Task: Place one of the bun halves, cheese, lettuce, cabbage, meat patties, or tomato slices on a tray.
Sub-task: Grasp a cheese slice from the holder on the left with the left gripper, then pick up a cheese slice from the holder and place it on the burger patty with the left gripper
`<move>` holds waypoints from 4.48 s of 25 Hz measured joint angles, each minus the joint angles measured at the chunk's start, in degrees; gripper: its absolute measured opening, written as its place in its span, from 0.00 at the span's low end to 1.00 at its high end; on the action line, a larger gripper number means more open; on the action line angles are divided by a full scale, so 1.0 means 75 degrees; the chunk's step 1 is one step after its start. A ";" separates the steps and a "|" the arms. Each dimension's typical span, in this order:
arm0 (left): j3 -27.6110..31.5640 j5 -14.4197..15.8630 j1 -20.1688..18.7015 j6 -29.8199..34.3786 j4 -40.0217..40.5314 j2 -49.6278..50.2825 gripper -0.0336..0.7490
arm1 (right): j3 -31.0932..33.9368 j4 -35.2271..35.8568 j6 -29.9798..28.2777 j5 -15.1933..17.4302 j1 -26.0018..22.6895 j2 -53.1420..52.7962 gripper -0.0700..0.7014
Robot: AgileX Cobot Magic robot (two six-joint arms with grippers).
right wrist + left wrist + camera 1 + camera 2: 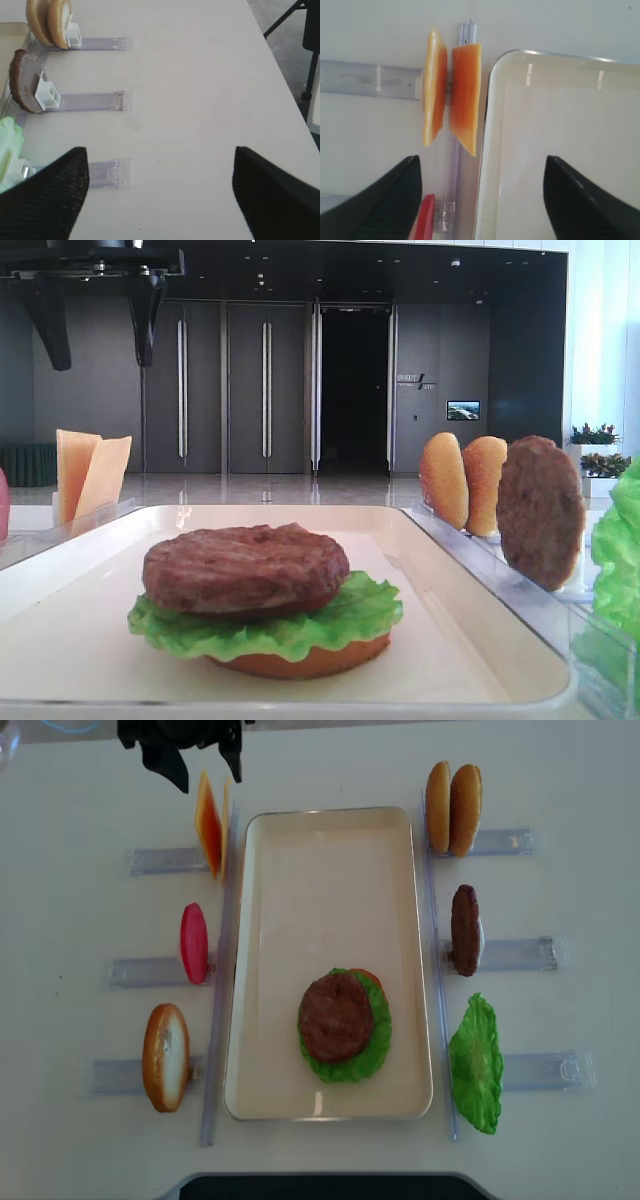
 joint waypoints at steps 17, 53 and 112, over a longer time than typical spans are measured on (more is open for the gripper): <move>-0.0009 -0.0469 0.0000 -0.0082 0.0009 0.0733 0.78 | 0.0000 0.0002 0.0000 0.0000 0.0000 0.0000 0.85; -0.0314 -0.0708 0.0000 -0.0305 0.0199 0.1471 0.78 | 0.0000 0.0002 0.0000 0.0000 0.0000 0.0000 0.85; -0.0672 -0.0100 0.0000 -0.0209 0.0269 0.0357 0.07 | 0.0000 0.0002 0.0000 0.0000 0.0000 0.0000 0.85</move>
